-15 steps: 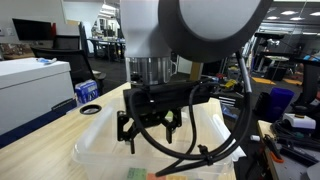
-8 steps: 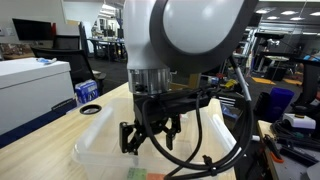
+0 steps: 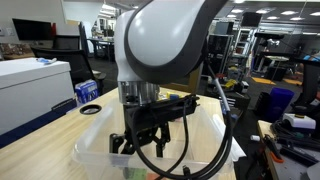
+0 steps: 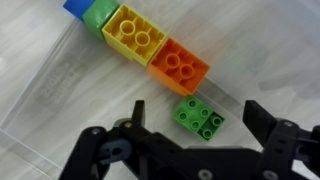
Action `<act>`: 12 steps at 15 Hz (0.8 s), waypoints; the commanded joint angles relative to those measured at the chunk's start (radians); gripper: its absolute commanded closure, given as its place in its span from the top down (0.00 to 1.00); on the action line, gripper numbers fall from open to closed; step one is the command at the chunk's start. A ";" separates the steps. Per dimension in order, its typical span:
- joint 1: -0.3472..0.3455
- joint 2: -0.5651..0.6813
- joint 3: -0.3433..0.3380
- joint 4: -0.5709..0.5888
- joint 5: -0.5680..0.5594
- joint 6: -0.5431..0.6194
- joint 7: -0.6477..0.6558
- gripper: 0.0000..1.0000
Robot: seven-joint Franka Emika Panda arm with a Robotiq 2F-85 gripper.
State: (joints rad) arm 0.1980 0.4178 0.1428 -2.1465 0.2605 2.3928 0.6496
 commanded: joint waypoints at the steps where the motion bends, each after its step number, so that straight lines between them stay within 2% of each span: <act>1: -0.005 0.045 -0.007 0.048 0.024 -0.049 -0.048 1.00; 9: 0.006 0.123 -0.024 0.135 0.008 -0.154 -0.036 1.00; 10: 0.014 0.131 -0.031 0.146 -0.004 -0.170 -0.022 0.75; 11: 0.019 0.136 -0.035 0.155 -0.011 -0.180 -0.019 0.73; 12: 0.027 0.143 -0.043 0.167 -0.022 -0.196 -0.011 0.64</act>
State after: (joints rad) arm 0.2052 0.5415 0.1219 -2.0143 0.2586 2.2438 0.6439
